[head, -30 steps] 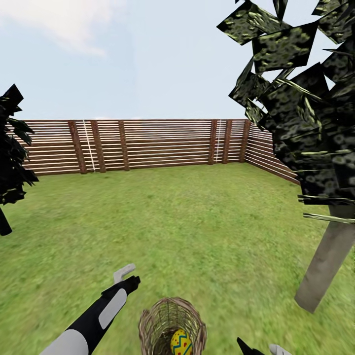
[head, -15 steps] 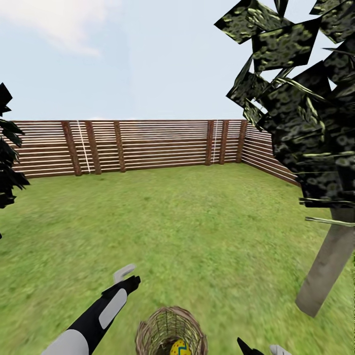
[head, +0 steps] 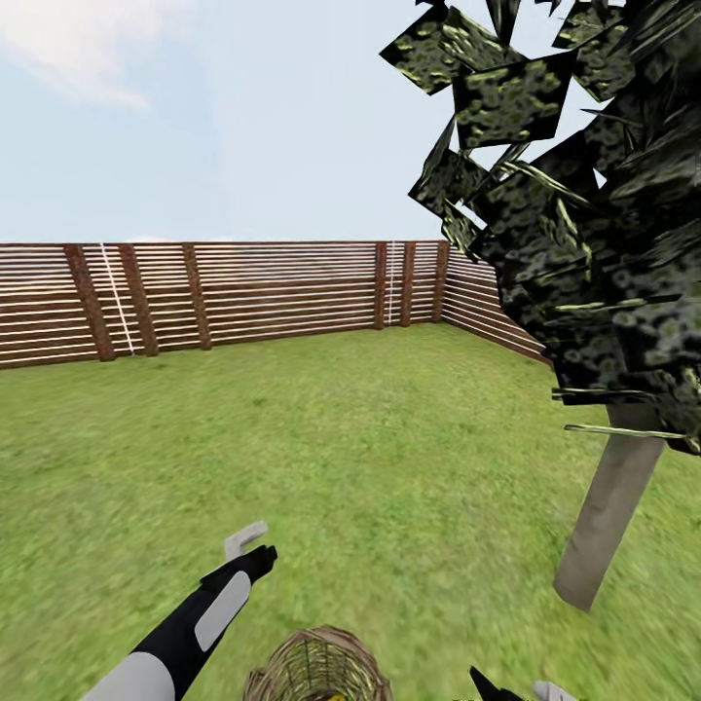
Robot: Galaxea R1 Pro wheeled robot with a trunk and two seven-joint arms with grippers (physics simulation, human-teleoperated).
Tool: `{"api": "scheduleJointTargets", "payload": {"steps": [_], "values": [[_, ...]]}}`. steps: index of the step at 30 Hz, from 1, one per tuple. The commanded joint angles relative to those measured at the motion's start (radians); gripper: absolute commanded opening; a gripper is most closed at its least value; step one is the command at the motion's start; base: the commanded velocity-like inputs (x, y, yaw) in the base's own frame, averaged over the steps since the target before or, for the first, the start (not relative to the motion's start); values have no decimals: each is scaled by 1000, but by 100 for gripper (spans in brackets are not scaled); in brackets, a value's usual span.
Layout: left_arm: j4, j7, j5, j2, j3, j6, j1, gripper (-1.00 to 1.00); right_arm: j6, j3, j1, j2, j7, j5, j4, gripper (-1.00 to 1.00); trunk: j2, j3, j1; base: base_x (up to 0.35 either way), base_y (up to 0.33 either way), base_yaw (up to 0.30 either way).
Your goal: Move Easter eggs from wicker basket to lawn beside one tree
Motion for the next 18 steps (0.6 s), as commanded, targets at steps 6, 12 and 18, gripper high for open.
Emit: {"api": "scheduleJointTargets", "payload": {"steps": [6, 12, 18], "values": [[-3, 7, 7, 0, -7, 3, 6, 100, 10, -6, 0, 0, 4, -10, -1, 100, -1, 4, 0, 11, 1, -204], [-2, 7, 6, 1, -7, 3, 7, 100, 10, -7, 0, -2, 5, -11, -2, 100, -1, 5, 0, 132, 0, -52], [-3, 7, 8, 0, -8, 3, 7, 100, 10, -8, 0, -2, 5, -11, -2, 100, -1, 5, 0, 122, 0, -15]]}}
